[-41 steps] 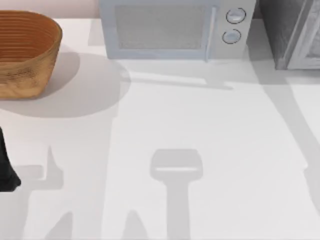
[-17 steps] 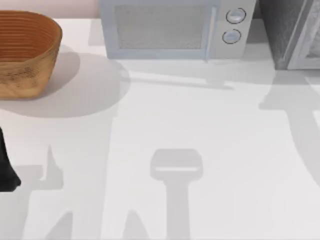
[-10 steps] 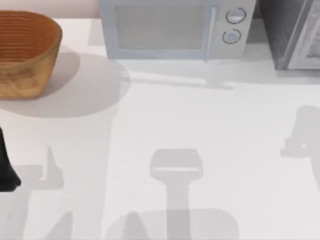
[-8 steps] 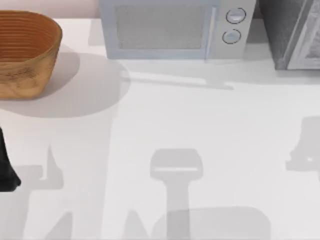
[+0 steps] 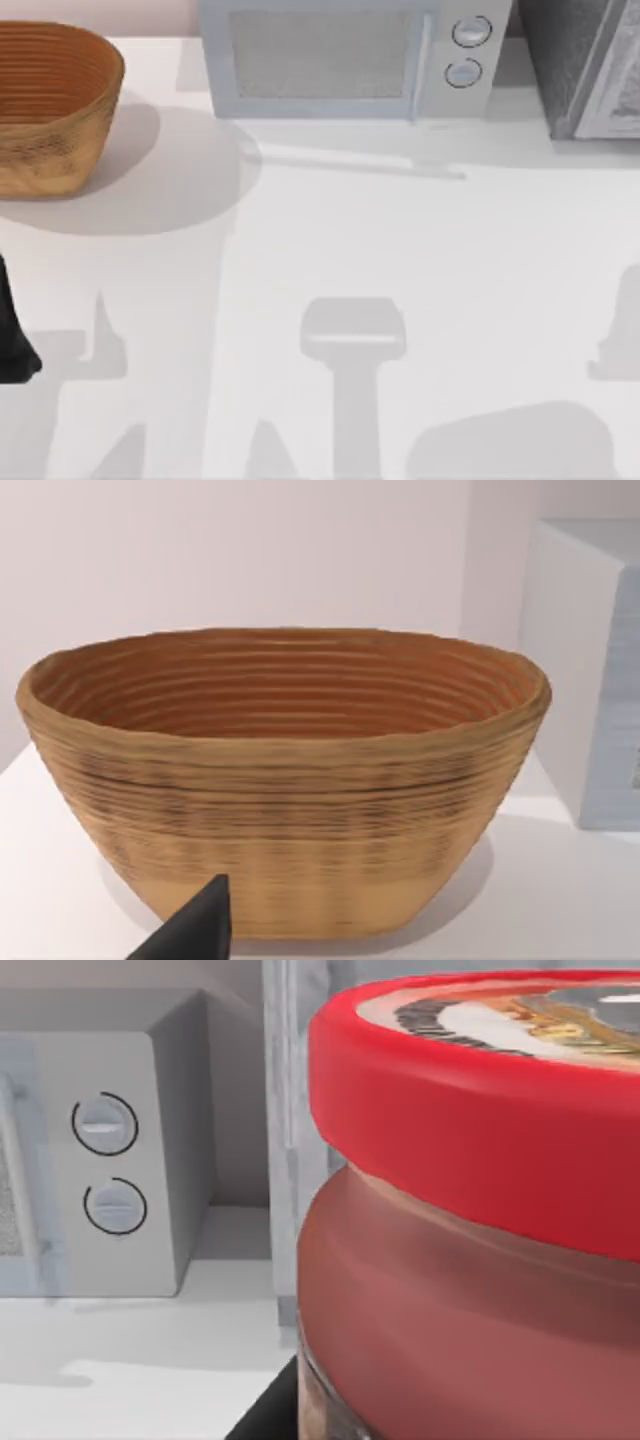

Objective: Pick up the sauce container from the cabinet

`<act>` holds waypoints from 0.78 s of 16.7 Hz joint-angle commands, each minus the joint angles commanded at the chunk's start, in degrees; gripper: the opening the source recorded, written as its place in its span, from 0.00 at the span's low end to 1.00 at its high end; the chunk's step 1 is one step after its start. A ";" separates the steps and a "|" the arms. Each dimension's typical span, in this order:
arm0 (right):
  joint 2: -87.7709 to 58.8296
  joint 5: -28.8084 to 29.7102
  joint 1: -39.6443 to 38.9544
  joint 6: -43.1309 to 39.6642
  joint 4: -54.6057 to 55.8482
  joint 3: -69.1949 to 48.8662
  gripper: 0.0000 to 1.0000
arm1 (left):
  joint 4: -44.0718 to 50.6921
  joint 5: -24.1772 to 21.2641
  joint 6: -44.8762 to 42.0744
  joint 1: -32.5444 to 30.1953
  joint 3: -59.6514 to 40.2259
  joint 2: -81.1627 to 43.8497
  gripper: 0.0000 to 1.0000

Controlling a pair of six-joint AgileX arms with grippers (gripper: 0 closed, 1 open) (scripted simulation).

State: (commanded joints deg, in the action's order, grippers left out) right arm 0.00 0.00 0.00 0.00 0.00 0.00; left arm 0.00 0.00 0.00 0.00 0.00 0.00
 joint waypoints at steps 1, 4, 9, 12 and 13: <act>0.00 0.00 0.00 0.00 0.00 0.00 0.00 | 0.00 0.00 0.00 0.00 0.00 0.00 1.00; -0.28 0.05 -0.17 0.11 -0.14 0.01 0.00 | 0.00 0.00 0.00 0.00 0.00 0.00 1.00; -5.39 -0.37 -3.53 -0.02 5.40 -2.73 0.00 | 0.00 0.00 0.00 0.00 0.00 0.00 1.00; -14.77 -0.68 -8.73 -0.22 14.15 -6.74 0.00 | 0.00 0.00 0.00 0.00 0.00 0.00 1.00; -18.85 -0.73 -10.78 -0.29 17.67 -8.26 0.00 | 0.00 0.00 0.00 0.00 0.00 0.00 1.00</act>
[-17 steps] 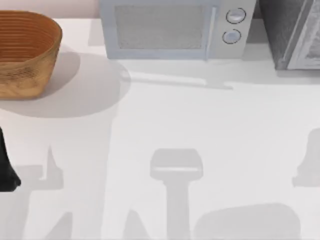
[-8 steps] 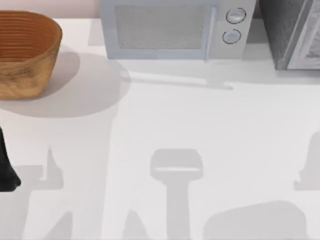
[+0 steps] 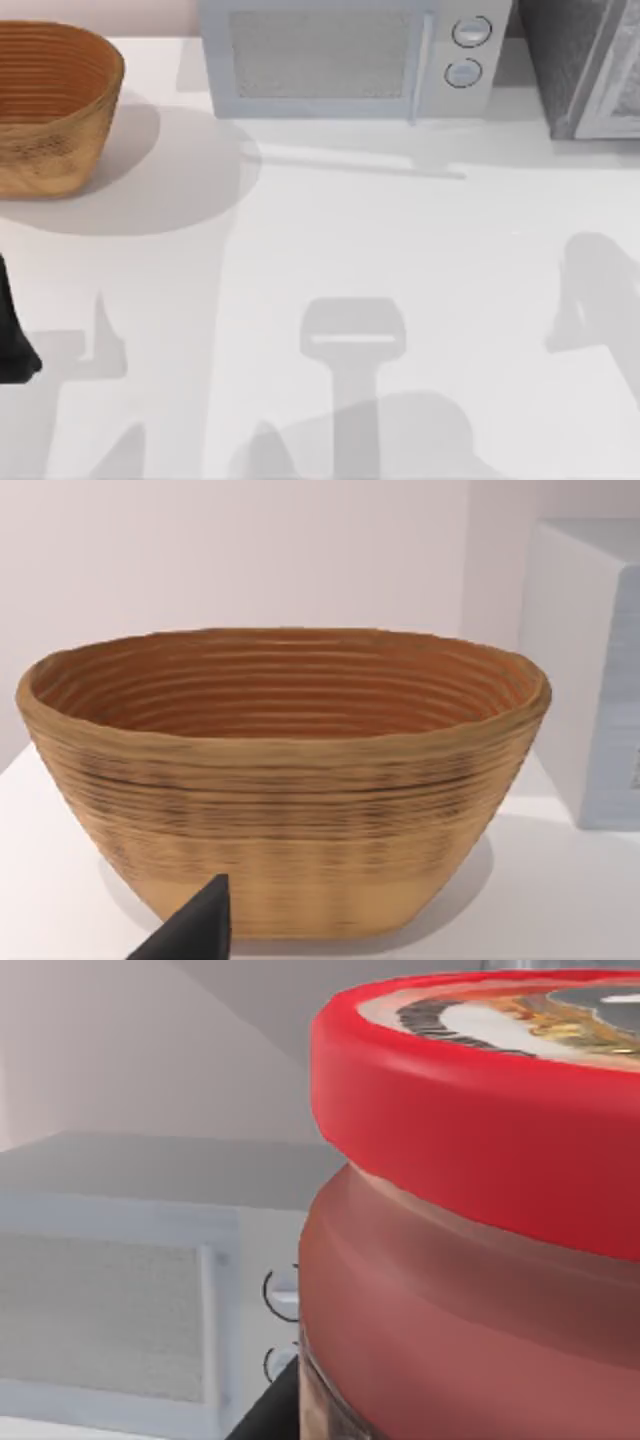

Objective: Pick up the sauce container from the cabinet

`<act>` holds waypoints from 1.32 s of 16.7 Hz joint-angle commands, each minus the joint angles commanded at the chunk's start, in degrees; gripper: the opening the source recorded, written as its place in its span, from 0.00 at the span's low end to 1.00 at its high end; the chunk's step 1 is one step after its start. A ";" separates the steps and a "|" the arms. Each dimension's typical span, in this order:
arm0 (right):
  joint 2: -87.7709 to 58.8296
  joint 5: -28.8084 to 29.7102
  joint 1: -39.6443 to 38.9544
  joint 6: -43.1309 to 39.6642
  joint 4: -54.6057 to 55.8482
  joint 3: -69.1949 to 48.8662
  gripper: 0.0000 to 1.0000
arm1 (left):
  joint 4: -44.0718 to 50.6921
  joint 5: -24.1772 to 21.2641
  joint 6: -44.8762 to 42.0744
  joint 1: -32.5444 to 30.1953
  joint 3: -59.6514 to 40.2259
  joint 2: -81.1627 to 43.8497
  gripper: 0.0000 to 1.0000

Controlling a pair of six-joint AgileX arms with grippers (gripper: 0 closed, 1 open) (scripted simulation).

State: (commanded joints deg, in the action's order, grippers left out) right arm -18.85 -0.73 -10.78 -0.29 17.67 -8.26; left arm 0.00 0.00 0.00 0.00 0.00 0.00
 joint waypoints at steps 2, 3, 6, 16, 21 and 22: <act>-9.37 -0.02 -4.37 -0.12 7.67 -3.19 0.00 | 0.00 0.00 0.00 0.00 0.00 0.00 1.00; -14.56 0.01 -6.63 -0.16 11.73 -4.82 0.00 | 0.00 0.00 0.00 0.00 0.00 0.00 1.00; -31.69 0.27 -13.38 -0.21 24.22 -9.63 0.00 | 0.00 0.00 0.00 0.00 0.00 0.00 1.00; -88.04 2.73 -30.85 0.53 58.99 -23.40 0.00 | 0.00 0.00 0.00 0.00 0.00 0.00 1.00; -101.29 3.77 -34.40 0.89 67.03 -27.00 0.00 | 0.00 0.00 0.00 0.00 0.00 0.00 1.00; -102.10 3.85 -34.60 0.92 67.58 -27.24 0.00 | 0.00 0.00 0.00 0.00 0.00 0.00 1.00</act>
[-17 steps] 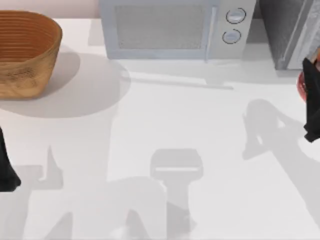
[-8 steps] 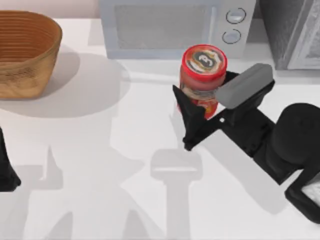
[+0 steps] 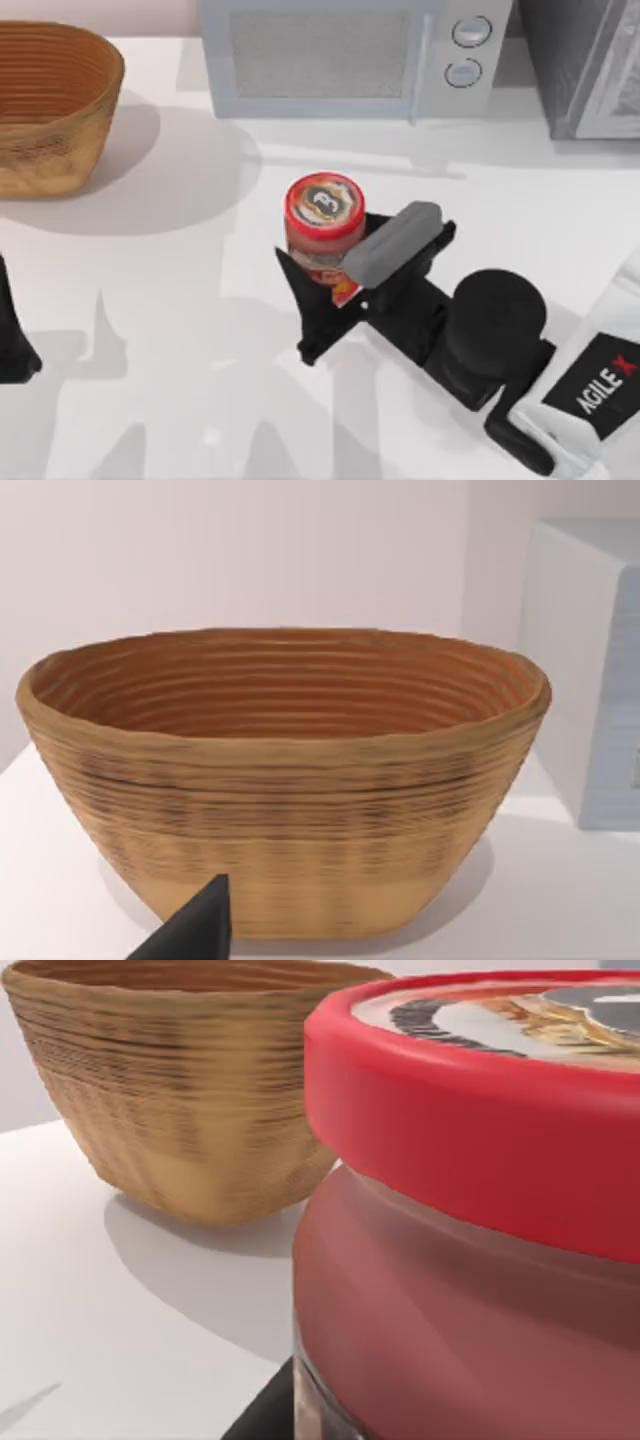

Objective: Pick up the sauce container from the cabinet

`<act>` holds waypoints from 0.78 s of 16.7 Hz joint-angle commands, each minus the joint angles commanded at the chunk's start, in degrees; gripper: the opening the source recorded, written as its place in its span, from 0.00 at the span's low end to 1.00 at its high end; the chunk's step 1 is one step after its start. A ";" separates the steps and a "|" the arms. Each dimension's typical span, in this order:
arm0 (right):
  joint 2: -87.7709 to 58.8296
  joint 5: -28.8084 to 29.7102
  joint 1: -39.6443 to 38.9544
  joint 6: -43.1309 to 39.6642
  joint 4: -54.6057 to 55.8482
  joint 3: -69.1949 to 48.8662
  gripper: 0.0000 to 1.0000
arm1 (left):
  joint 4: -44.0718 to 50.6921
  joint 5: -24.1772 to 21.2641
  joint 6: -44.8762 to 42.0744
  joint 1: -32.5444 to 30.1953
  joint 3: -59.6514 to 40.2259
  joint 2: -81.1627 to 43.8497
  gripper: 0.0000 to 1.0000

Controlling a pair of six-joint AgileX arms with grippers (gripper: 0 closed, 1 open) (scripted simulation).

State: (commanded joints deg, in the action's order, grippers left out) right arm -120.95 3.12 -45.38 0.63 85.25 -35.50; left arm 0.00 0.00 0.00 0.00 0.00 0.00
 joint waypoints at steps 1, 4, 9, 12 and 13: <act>-0.23 0.02 -0.05 0.01 0.16 -0.07 0.00 | 0.00 0.00 0.00 0.00 0.00 0.00 1.00; -0.23 0.02 -0.05 0.01 0.16 -0.07 0.00 | 0.00 0.00 0.00 0.00 0.00 0.00 1.00; -2.86 -0.15 0.13 0.03 -0.70 -3.47 0.00 | 0.00 0.00 0.00 0.00 0.00 0.00 1.00; -7.17 -0.16 0.18 -0.02 -2.11 -9.25 0.00 | 0.00 0.00 0.00 0.00 0.00 0.00 1.00; -8.59 -0.16 0.22 -0.04 -2.60 -11.22 0.00 | 0.00 0.00 0.00 0.00 0.00 0.00 1.00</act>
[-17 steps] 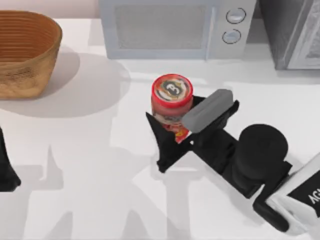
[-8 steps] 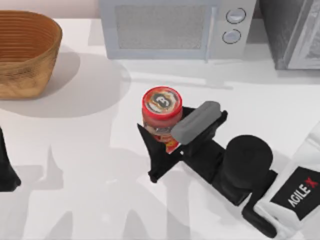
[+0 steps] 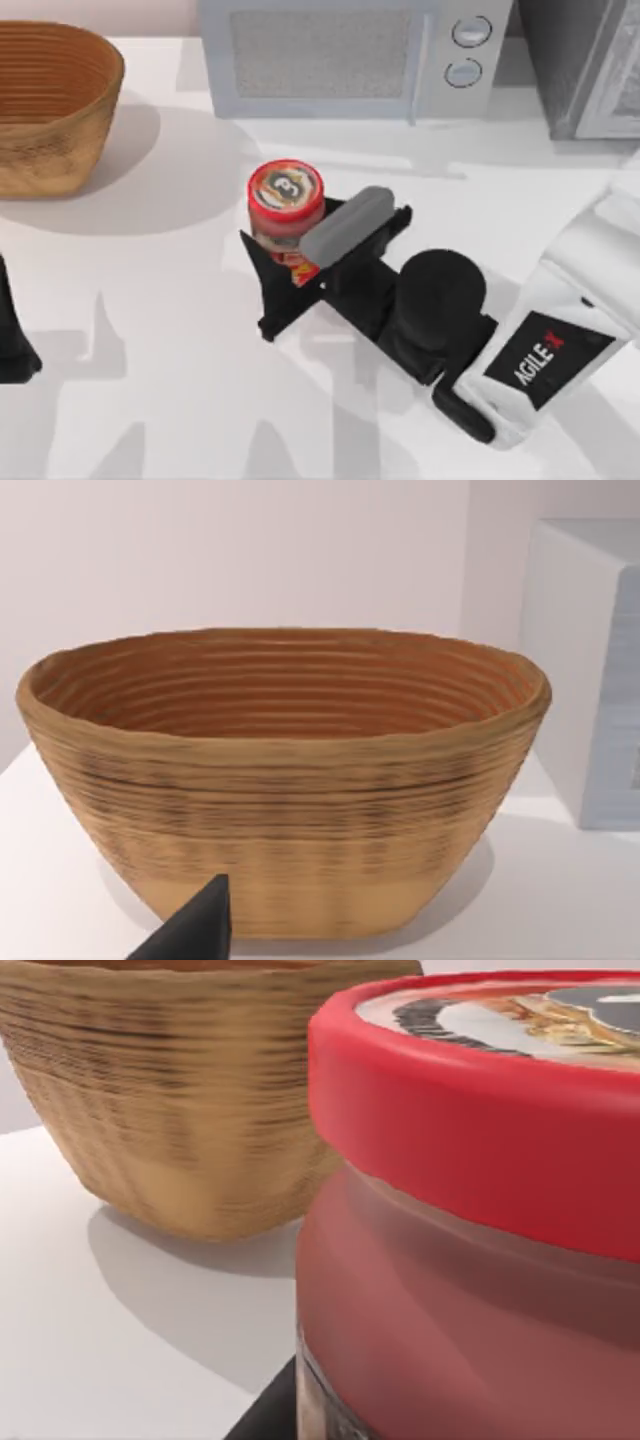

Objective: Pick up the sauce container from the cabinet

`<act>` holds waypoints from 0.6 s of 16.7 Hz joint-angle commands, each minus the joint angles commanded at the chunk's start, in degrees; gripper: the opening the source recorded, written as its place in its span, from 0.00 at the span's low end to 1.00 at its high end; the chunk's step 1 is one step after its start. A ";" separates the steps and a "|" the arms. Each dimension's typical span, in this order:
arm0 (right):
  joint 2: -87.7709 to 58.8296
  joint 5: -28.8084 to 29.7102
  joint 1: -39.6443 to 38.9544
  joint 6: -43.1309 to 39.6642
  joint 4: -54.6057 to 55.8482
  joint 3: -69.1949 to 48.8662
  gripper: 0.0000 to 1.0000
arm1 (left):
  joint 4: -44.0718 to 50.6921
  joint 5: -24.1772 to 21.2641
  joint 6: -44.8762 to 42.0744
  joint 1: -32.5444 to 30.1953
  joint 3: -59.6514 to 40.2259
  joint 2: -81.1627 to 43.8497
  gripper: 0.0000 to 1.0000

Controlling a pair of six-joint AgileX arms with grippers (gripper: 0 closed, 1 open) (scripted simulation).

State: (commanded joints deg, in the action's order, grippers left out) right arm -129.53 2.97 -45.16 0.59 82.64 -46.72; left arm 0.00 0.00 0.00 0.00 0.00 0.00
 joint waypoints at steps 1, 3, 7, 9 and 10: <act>-1.28 0.00 0.03 -0.02 -0.46 -1.77 0.00 | 0.00 0.00 0.00 0.00 0.00 0.00 1.00; -3.03 -0.02 0.08 -0.06 -1.12 -4.15 0.00 | 0.00 0.00 0.00 0.00 0.00 0.00 1.00; -3.31 -0.03 0.08 -0.07 -1.24 -4.51 0.00 | 0.00 0.00 0.00 0.00 0.00 0.00 1.00; -3.31 -0.03 0.08 -0.07 -1.24 -4.51 0.15 | 0.00 0.00 0.00 0.00 0.00 0.00 1.00; -3.31 -0.03 0.08 -0.07 -1.24 -4.51 0.23 | 0.00 0.00 0.00 0.00 0.00 0.00 1.00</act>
State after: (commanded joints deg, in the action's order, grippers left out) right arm -132.84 2.94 -45.08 0.52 81.40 -51.23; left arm 0.00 0.00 0.00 0.00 0.00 0.00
